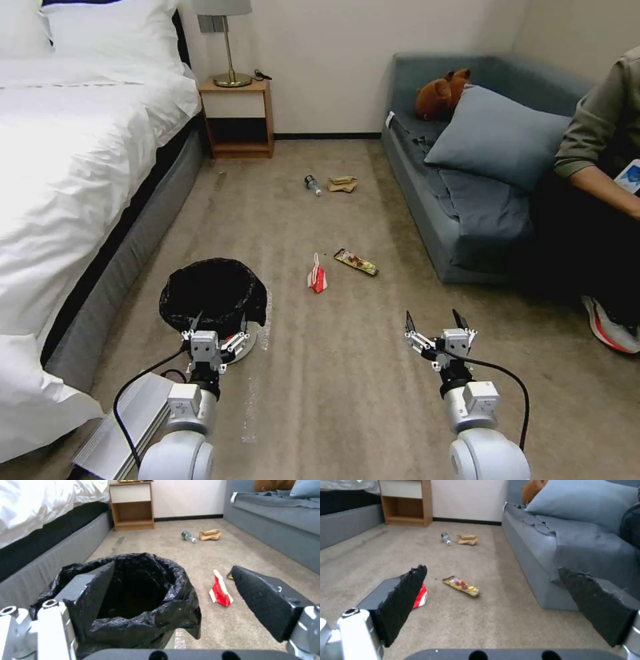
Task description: Pick up the trash bin, then pick up the garbage on the floor and place it into the trash bin.
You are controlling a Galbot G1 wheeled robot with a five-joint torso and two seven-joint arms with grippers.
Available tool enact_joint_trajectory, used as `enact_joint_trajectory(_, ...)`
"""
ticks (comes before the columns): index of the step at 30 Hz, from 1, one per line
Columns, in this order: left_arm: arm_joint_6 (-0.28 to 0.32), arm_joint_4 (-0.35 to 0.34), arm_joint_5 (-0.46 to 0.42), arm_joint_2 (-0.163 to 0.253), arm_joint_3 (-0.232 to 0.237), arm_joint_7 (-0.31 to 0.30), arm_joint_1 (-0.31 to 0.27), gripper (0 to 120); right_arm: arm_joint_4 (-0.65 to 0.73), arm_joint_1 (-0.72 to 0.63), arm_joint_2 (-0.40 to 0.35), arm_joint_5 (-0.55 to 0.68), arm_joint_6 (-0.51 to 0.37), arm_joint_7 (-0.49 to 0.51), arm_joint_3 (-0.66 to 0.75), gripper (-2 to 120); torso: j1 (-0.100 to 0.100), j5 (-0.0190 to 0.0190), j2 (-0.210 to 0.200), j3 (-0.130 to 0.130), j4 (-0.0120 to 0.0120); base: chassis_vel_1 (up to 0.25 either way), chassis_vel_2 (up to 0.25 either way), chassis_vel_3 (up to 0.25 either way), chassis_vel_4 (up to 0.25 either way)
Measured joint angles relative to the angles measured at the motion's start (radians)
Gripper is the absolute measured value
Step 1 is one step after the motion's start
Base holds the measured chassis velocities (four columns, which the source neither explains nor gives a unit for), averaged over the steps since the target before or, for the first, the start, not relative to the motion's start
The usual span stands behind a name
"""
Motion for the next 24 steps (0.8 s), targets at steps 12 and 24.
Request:
enact_joint_trajectory(12,0.000,0.000,0.000,0.000,0.000,0.000,0.000,94,0.000,0.000,0.000,0.000,0.000,0.000,0.000,100,0.000,0.0000,0.000,0.000,0.0000,0.000,0.000,0.000,0.000)
enact_joint_trajectory(24,0.000,0.000,0.000,0.000,0.000,0.000,0.000,94,0.000,0.000,0.000,0.000,0.000,0.000,0.000,100,0.000,0.0000,0.000,0.000,0.0000,0.000,0.000,0.000,0.000)
